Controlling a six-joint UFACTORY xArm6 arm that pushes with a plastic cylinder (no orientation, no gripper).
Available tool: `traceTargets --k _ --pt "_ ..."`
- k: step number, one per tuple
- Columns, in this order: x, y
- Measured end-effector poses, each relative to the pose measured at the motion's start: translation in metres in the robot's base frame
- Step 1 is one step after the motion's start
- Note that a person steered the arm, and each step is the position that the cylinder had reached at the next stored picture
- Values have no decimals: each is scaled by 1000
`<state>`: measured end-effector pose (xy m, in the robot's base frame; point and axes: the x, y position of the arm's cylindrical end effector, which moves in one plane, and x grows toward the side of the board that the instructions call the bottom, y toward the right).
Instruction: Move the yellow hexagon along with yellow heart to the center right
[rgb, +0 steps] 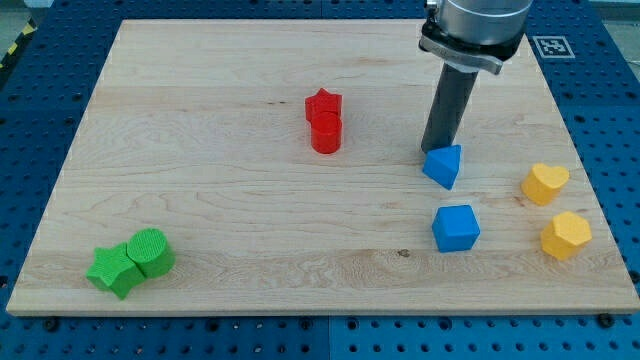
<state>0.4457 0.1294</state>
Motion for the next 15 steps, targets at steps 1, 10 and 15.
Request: traceTargets --k 1,10,15 --pt "16 -1" --pt "153 143" --pt "156 108"
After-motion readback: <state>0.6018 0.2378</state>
